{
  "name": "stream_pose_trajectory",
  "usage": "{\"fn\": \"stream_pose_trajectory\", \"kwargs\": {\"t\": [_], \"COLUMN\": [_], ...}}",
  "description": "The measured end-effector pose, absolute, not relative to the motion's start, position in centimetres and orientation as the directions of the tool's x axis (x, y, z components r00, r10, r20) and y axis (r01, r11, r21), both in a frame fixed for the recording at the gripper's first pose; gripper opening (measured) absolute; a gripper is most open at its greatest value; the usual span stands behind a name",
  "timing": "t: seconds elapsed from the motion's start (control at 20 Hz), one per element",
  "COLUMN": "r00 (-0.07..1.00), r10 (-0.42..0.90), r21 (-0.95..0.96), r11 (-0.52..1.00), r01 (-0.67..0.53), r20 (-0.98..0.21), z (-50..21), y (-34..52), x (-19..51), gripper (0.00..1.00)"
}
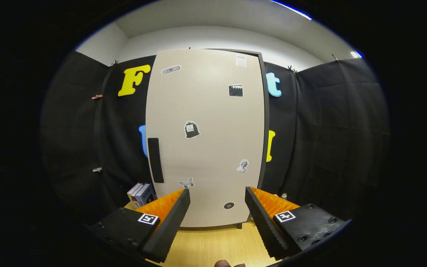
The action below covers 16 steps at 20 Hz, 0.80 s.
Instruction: Open the shoe cabinet door, grab the shoes and put them into the shoe cabinet, then close the shoe cabinet door.
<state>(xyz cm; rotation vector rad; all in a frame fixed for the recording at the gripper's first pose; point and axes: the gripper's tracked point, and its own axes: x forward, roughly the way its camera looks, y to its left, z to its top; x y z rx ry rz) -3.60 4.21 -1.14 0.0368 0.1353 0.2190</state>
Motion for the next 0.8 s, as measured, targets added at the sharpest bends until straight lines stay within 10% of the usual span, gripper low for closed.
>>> {"fn": "stream_pose_trajectory", "kwargs": {"t": [0.8], "r00": [0.969], "r10": [0.210], "r21": [0.052], "r11": [0.978], "r01": [-0.204], "r20": [-0.132], "z": [-1.3], "y": [2.7], "x": [-2.8], "gripper": [0.98]}}
